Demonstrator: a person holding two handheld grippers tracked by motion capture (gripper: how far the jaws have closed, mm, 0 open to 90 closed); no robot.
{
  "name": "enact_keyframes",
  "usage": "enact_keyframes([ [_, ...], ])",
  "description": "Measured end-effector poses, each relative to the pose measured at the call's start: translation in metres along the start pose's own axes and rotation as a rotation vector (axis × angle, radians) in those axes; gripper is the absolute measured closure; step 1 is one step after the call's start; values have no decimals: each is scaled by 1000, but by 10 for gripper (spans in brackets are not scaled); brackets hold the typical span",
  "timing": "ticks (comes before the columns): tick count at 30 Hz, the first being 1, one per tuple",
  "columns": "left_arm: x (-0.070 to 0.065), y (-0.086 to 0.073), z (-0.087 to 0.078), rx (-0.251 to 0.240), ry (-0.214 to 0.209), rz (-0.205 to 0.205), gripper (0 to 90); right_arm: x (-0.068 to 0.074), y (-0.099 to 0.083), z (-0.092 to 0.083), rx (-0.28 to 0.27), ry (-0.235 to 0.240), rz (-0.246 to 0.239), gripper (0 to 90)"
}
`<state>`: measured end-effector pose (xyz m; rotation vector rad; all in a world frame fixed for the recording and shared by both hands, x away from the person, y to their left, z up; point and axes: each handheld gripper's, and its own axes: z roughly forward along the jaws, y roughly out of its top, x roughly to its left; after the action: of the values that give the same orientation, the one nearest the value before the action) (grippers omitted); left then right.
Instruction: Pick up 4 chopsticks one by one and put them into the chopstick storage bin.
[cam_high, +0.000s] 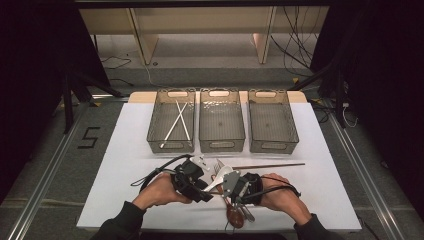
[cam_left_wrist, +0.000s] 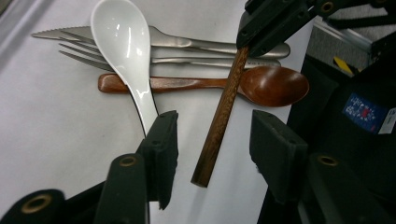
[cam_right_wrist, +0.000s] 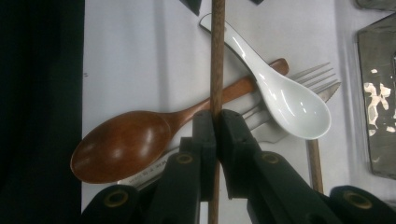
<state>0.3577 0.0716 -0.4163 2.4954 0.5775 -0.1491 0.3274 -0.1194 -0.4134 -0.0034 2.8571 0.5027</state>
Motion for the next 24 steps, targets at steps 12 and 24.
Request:
enact_keyframes([
  [12, -5, 3, 11, 49, -30, 68, 723, 3, 1, 1, 9, 18, -37, 855],
  [24, -7, 1, 11, 46, -100, 111, 816, 7, 0, 2, 13, 38, -82, 851],
])
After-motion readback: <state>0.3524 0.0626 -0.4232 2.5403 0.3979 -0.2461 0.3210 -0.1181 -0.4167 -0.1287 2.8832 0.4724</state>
